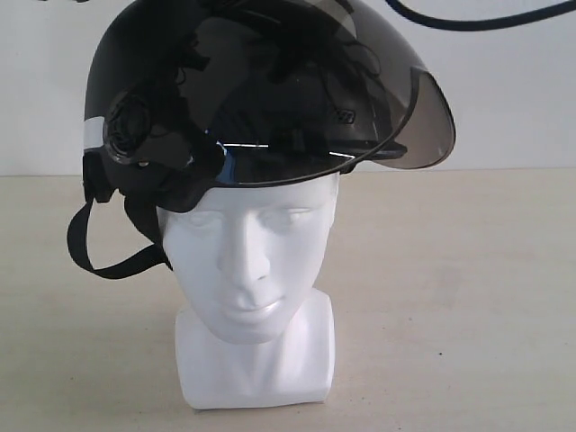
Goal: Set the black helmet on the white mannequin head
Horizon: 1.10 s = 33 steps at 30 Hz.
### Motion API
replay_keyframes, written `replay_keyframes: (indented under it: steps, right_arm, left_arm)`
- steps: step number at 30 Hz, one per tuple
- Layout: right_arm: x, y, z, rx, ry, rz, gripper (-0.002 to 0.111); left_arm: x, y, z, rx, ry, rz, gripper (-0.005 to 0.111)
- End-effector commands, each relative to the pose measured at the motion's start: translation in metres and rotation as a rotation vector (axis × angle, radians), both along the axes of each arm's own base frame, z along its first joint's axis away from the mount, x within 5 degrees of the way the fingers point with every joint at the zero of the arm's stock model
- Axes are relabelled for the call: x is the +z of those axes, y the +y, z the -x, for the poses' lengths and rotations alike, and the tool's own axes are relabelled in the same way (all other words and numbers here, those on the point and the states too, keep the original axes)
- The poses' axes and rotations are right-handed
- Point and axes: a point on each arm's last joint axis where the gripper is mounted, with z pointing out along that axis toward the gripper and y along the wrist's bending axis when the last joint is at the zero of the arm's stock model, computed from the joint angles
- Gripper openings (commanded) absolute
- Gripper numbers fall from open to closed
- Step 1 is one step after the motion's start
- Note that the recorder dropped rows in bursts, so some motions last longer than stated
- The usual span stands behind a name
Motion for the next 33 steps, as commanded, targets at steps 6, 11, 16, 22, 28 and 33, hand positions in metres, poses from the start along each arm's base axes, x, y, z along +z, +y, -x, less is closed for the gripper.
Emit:
replay_keyframes:
  steps: [6,11,16,22,28,33]
  right_arm:
    - [-0.016,-0.008,0.004,-0.013,0.053,0.11,0.0]
    - [-0.014,-0.003,0.01,0.005,0.045,0.114,0.0]
    - [-0.013,0.003,0.017,0.054,0.018,0.118,0.0]
    - [-0.007,-0.002,0.022,0.053,-0.017,0.12,0.0]
    - [-0.004,-0.003,0.022,0.065,-0.075,0.116,0.0]
    - [0.007,-0.001,0.018,0.064,-0.2,0.079,0.0]
  left_arm:
    - [0.02,0.001,0.021,-0.003,-0.048,0.005,0.004]
    - [0.021,0.001,0.022,-0.001,-0.035,0.01,0.004]
    - [0.022,0.001,0.023,-0.001,-0.037,0.011,0.004]
    - [0.022,0.001,0.023,-0.001,-0.037,0.011,0.004]
    - [0.022,0.001,0.023,-0.001,-0.037,0.011,0.004]
    - [0.022,0.001,0.023,-0.001,-0.037,0.011,0.004]
